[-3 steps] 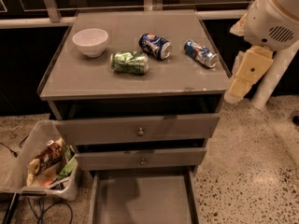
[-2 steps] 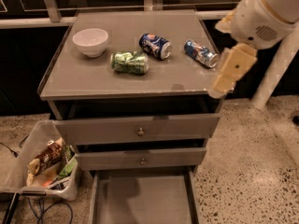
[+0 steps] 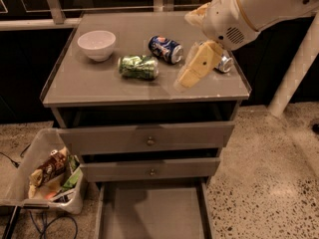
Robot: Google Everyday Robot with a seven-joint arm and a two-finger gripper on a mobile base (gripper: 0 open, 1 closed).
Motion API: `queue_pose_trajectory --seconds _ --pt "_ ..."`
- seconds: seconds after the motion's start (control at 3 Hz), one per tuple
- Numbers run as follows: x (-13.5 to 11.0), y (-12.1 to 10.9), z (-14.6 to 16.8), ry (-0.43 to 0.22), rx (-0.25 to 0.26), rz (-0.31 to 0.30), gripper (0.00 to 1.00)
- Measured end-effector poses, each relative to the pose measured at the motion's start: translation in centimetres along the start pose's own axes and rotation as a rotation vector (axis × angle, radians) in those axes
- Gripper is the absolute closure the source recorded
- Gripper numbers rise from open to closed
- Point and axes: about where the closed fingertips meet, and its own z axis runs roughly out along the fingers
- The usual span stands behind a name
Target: Place green can into bottom drawer
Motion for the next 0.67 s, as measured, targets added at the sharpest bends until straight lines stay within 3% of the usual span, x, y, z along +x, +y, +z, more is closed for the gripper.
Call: queue_pose_trajectory --seconds 0.67 --pt "-0.5 -0.1 1.1 -0.005 -0.023 -0.001 0.0"
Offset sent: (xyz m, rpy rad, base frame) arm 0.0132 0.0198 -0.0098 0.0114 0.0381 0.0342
